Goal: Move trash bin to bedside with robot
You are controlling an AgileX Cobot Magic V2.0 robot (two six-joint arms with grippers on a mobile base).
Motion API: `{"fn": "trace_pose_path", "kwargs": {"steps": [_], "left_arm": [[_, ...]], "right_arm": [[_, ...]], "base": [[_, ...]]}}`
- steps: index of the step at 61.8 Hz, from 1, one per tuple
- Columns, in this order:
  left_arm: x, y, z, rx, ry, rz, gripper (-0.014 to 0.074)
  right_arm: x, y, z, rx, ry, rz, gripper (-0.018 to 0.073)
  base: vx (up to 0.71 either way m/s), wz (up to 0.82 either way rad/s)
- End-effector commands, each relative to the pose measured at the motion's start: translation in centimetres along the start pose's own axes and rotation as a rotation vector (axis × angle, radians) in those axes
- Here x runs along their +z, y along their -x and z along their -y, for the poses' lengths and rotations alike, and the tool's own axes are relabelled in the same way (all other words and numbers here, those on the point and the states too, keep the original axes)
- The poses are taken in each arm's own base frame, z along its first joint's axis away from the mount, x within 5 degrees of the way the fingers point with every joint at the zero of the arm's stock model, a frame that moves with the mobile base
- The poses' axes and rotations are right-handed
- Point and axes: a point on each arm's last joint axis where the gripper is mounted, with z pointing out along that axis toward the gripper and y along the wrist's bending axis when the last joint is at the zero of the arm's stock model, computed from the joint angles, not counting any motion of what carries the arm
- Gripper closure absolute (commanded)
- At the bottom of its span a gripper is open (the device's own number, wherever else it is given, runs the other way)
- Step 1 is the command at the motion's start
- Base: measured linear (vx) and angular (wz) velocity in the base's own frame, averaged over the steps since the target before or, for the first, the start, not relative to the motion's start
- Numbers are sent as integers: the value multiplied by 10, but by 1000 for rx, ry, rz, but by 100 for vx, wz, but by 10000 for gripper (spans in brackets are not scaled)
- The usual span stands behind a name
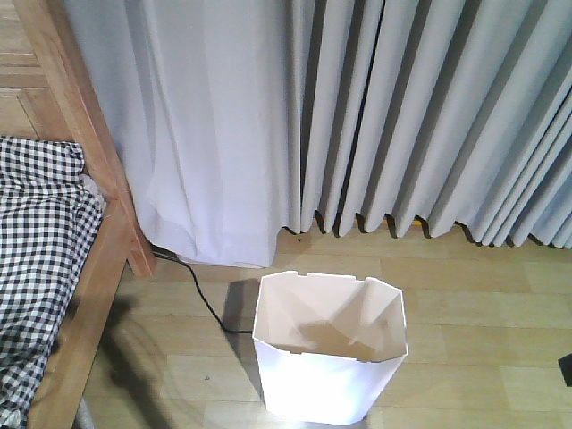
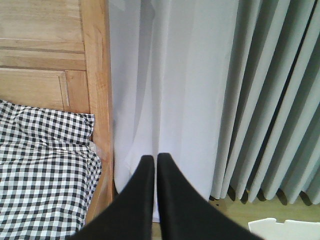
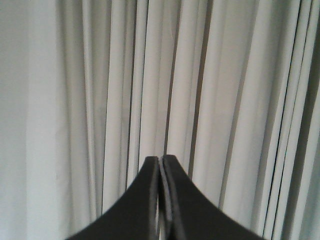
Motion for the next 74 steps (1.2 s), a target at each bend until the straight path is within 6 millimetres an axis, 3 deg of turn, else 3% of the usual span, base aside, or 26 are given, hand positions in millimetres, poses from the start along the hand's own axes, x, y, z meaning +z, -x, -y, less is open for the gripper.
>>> {"fn": "trace_pose_path", "kwargs": {"steps": [1, 74], "left_arm": [[0, 3, 0, -9, -4, 72, 602], [0, 3, 0, -9, -4, 72, 602]], "right_arm": [[-1, 5, 0, -15, 1, 79, 568], [-1, 5, 0, -10, 2, 78, 568]], "base": [[0, 0], [0, 0]]}}
